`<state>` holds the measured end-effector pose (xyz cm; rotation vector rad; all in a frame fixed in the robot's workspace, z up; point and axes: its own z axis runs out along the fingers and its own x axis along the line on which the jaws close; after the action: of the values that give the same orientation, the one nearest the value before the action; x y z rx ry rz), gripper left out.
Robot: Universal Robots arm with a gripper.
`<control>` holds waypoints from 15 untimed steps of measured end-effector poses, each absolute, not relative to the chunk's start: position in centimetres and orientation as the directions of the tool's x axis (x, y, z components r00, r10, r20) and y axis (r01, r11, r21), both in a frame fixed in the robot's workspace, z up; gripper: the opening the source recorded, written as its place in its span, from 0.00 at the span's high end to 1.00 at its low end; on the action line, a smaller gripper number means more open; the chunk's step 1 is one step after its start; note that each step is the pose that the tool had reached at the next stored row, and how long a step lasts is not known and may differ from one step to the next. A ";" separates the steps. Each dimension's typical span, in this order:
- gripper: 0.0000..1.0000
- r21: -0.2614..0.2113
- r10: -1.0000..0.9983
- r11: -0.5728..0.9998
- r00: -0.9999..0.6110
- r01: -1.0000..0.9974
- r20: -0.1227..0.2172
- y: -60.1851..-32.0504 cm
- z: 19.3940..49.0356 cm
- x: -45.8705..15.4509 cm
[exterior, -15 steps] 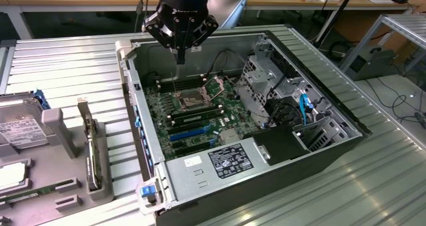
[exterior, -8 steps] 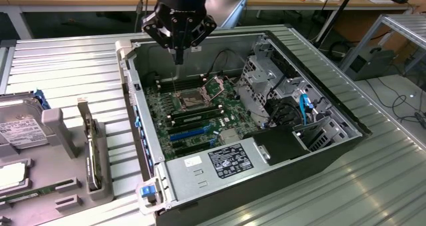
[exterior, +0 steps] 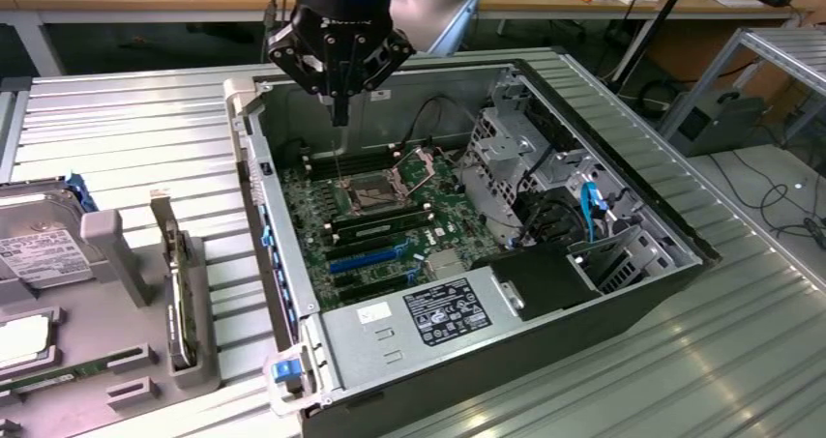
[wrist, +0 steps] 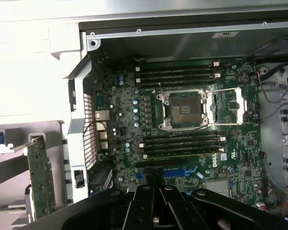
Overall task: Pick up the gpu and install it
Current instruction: 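Reach for the gpu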
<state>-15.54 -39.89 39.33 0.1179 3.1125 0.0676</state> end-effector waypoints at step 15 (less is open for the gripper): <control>0.89 0.044 0.076 0.996 -0.997 0.075 -0.024 -39.9 39.3 -16.6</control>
<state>-16.56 -39.89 39.33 0.1179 3.1125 0.0676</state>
